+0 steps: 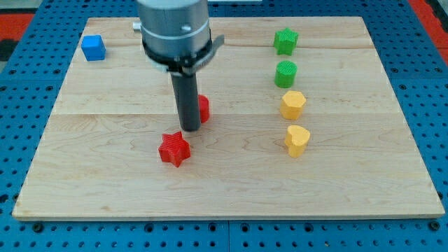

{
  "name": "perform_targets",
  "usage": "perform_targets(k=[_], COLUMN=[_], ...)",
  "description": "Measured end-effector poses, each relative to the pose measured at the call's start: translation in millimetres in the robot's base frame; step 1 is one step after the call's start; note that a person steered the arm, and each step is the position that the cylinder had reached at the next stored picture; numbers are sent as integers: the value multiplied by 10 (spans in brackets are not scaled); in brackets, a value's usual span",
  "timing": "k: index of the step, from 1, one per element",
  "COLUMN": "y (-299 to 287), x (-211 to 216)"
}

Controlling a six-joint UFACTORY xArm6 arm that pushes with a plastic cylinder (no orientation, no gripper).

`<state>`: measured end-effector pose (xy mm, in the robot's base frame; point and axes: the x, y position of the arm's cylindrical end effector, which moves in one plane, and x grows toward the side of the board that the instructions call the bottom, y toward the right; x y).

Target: Place the red circle left to the green star

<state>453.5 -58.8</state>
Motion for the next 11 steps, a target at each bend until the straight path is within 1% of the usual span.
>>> perform_targets(k=[2, 4, 5, 6, 8, 9, 10, 11], y=[125, 508, 672, 971, 1090, 1341, 1455, 1334], x=[-706, -1240, -1281, -1299, -1231, -1310, -1522, -1615])
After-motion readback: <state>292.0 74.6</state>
